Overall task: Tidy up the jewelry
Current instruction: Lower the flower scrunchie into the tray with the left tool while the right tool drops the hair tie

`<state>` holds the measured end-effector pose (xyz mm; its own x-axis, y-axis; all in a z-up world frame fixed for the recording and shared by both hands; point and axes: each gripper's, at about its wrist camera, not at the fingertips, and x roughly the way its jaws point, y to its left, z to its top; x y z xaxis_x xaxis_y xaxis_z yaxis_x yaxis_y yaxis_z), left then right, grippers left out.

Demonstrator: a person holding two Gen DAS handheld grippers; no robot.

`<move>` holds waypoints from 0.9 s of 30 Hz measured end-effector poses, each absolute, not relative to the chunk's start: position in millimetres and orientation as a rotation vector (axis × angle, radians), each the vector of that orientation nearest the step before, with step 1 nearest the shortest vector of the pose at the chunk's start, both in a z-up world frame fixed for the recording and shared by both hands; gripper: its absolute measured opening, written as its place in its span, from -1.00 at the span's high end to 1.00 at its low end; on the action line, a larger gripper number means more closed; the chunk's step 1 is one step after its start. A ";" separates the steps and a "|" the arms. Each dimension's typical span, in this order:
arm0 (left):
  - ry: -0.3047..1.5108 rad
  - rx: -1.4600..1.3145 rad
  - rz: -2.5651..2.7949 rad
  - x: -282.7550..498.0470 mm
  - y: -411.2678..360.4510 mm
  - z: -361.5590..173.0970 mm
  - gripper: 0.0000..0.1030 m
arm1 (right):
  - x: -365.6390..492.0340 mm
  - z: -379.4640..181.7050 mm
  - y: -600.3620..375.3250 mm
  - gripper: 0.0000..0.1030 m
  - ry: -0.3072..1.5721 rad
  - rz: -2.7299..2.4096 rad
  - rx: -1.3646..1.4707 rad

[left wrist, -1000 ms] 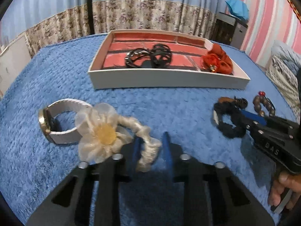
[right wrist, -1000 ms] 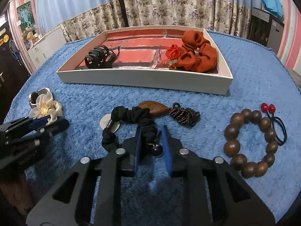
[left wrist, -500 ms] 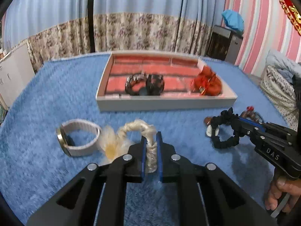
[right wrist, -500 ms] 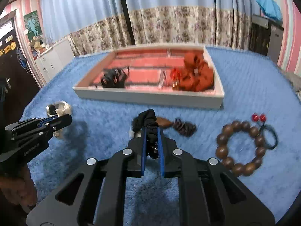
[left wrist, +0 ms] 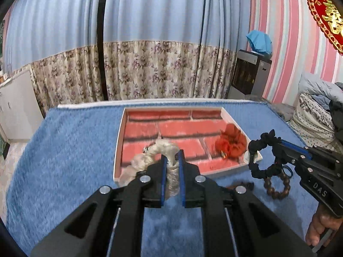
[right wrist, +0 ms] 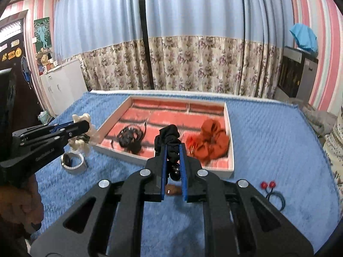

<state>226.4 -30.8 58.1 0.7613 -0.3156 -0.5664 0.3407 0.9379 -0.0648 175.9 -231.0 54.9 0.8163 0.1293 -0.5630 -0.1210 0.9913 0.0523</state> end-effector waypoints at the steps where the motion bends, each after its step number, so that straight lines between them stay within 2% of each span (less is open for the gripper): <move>1: 0.602 0.043 -0.354 231.1 -32.0 61.0 0.81 | 180.6 57.2 -231.5 0.77 0.595 0.132 0.013; 11: 0.586 0.031 -0.340 278.9 -40.2 68.9 0.80 | 234.9 74.5 -230.3 0.77 0.538 0.127 0.005; 27: 0.655 0.006 -0.353 345.0 -48.7 23.4 0.80 | 304.2 26.9 -237.4 0.77 0.612 0.101 0.021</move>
